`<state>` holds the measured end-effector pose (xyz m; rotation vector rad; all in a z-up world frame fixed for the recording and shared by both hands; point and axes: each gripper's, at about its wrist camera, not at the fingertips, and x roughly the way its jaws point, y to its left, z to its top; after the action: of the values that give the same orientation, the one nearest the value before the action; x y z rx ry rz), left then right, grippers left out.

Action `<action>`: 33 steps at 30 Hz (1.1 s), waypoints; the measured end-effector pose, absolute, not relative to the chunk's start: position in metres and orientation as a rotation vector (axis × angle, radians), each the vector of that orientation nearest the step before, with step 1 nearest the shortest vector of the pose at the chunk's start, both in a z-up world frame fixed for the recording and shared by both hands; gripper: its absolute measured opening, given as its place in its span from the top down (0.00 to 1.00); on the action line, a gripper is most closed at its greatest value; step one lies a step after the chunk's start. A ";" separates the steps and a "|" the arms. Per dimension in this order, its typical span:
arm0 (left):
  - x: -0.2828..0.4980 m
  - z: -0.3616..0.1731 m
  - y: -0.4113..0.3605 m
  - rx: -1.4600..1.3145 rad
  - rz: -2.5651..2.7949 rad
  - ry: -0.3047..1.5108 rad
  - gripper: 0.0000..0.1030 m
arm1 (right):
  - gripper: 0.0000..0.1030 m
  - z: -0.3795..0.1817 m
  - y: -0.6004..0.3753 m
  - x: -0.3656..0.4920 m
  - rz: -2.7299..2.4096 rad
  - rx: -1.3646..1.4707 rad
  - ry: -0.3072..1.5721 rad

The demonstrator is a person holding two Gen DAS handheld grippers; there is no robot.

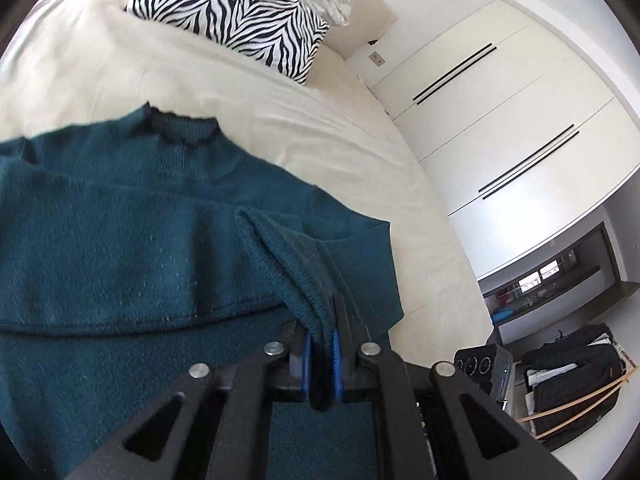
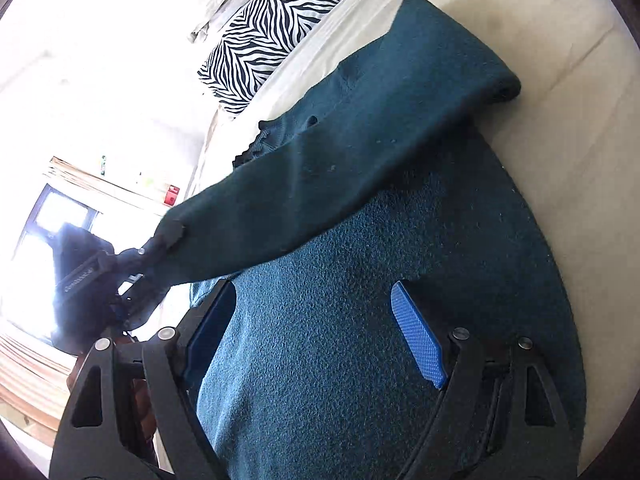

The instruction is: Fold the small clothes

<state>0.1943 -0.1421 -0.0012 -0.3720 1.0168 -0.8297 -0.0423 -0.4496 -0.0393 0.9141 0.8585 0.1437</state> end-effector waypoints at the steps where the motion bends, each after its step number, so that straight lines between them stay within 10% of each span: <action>1: 0.194 0.008 -0.135 -0.355 -0.824 0.988 0.92 | 0.22 -0.040 -0.449 -0.042 0.142 0.911 0.860; 22: 0.267 -0.082 -0.036 -0.366 -0.576 1.009 0.92 | 0.22 -0.067 -0.497 0.028 0.122 1.357 0.776; 33: 0.252 -0.087 -0.037 -0.399 -0.593 0.937 0.89 | 0.29 -0.079 -0.556 0.028 0.067 1.551 0.418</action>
<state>0.2520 -0.0374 -0.0874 -0.3990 0.9370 -0.5934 0.0276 -0.5565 -0.0791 1.5509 0.4180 0.0673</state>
